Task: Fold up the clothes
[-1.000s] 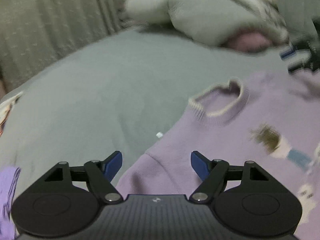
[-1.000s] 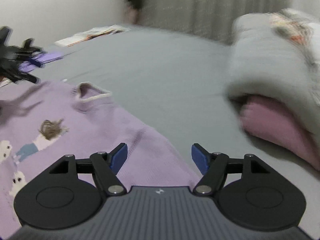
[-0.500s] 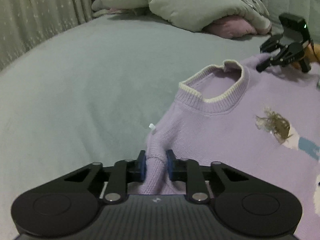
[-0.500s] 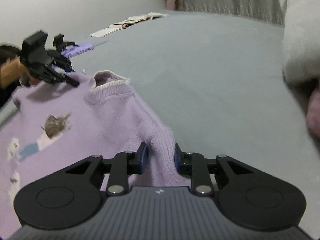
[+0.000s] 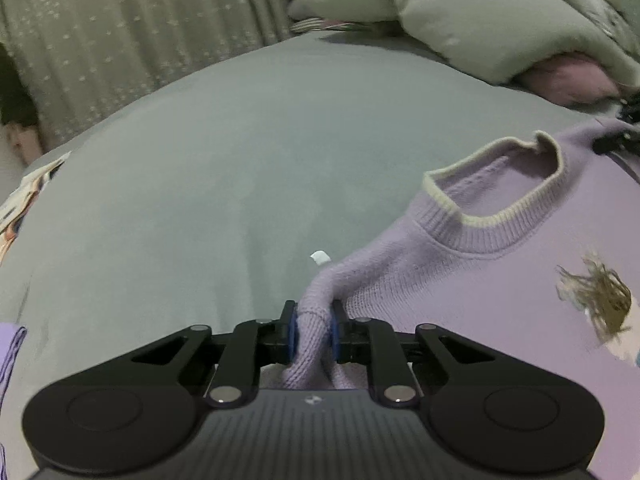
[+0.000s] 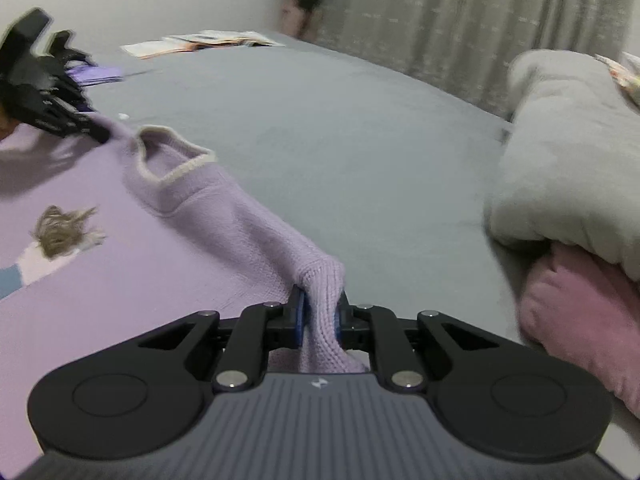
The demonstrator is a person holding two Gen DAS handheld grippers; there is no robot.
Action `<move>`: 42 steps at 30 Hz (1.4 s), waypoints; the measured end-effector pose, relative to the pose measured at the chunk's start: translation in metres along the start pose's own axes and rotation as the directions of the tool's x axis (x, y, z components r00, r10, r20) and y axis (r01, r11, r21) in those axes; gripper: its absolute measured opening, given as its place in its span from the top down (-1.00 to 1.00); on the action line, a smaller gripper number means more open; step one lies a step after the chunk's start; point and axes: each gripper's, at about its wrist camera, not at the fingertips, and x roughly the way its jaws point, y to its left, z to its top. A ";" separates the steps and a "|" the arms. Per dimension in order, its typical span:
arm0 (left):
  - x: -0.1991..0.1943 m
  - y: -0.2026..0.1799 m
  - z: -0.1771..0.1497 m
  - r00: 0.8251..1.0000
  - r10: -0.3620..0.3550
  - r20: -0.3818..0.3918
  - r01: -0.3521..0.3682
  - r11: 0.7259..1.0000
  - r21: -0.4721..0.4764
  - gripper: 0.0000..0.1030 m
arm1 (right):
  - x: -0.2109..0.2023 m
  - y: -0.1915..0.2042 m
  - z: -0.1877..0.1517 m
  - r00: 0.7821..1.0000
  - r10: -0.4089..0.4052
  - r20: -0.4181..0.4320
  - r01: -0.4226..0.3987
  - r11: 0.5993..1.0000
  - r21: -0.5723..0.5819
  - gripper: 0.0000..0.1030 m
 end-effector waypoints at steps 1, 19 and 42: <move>0.003 0.001 0.003 1.000 0.001 -0.006 -0.001 1.000 -0.013 0.68 | 0.003 -0.001 0.000 1.000 -0.007 -0.005 0.007 1.000 0.012 0.72; -0.116 0.081 -0.003 0.988 0.081 0.128 -0.021 0.908 -0.418 -0.04 | -0.108 -0.018 -0.009 0.927 -0.371 0.059 0.339 0.894 0.294 -0.59; -0.208 -0.024 -0.146 0.990 -0.131 0.048 0.132 0.776 -0.617 -0.53 | -0.266 -0.120 -0.277 0.901 -0.417 -0.120 0.209 0.175 0.962 0.82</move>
